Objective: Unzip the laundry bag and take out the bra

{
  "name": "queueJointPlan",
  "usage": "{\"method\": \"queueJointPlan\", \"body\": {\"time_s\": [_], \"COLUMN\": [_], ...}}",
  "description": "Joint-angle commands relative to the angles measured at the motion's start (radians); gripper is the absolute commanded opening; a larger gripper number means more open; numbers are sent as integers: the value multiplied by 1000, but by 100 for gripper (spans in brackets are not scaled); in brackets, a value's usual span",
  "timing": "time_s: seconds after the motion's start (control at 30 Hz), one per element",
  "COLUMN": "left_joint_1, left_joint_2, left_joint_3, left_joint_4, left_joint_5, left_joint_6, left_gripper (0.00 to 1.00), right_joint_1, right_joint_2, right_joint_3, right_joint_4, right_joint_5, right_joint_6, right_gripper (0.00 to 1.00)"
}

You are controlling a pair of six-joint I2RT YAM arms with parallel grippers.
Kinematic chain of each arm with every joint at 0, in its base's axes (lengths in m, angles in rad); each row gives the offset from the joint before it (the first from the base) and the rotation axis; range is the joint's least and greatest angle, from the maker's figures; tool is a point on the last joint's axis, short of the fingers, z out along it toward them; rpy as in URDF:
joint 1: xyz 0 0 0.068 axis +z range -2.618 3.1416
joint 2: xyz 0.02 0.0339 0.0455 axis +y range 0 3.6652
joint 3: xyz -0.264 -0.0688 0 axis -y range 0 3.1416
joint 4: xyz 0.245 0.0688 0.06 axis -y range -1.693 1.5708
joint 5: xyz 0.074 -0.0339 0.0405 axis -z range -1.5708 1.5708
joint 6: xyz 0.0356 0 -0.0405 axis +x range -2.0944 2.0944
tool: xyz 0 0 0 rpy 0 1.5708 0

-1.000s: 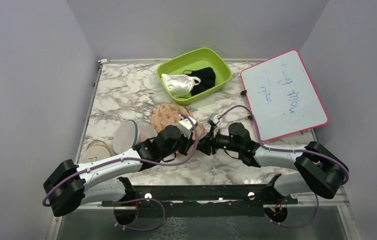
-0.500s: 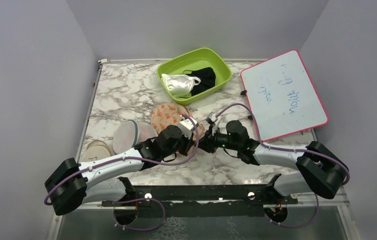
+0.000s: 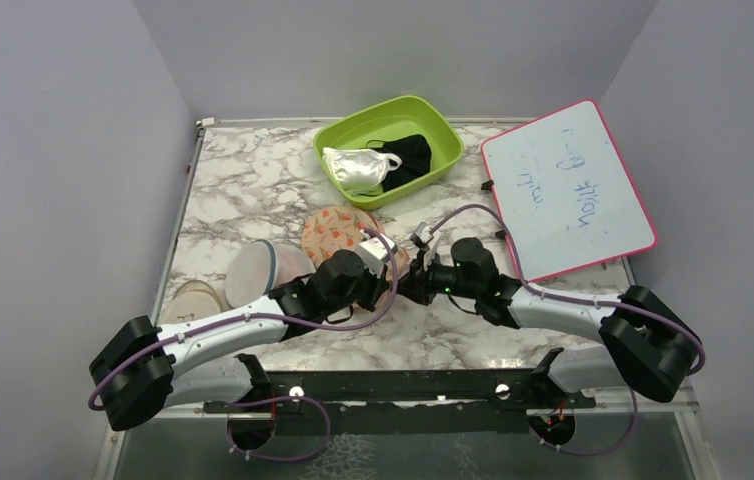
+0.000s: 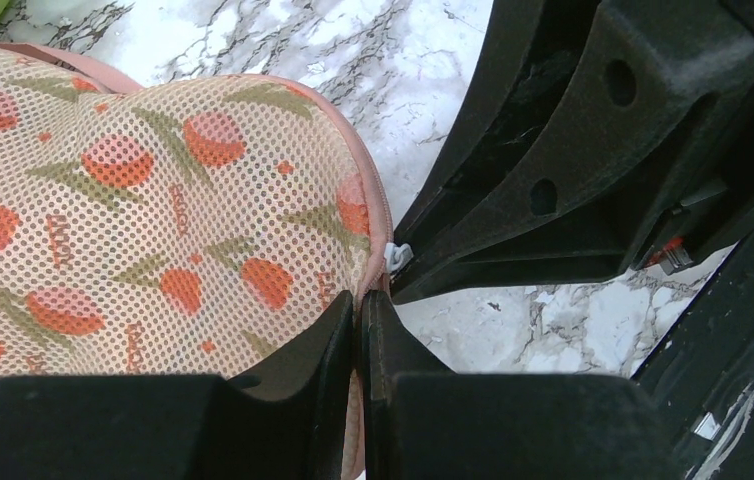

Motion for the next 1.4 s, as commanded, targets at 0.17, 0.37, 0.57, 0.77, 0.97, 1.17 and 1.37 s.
{"method": "queueJointPlan", "body": {"time_s": [0.17, 0.37, 0.57, 0.77, 0.97, 1.17, 1.37], "left_joint_1": [-1, -1, -2, -2, -4, -6, -7], "left_joint_2": [7, -4, -50, -110, -116, -75, -61], "left_joint_3": [26, 22, 6, -27, -44, -31, -34], "left_joint_4": [17, 11, 0, 0, 7, 6, 27], "left_joint_5": [41, 41, 54, 112, 178, 166, 202], "left_joint_6": [-13, 25, 110, 232, 268, 289, 277], "left_gripper": [0, 0, 0, 0, 0, 0, 0], "right_joint_1": [-2, -2, -3, -3, -3, -3, -3], "right_joint_2": [-10, -9, 10, 15, 19, -21, -70], "right_joint_3": [49, 69, 128, 127, 205, 224, 183], "right_joint_4": [-7, -71, -254, -285, -411, -486, -368], "right_joint_5": [14, 41, 90, 134, 209, 215, 170], "right_joint_6": [-14, -30, -111, -169, -211, -324, -386], "right_gripper": [13, 1, 1, 1, 1, 1, 1]}}
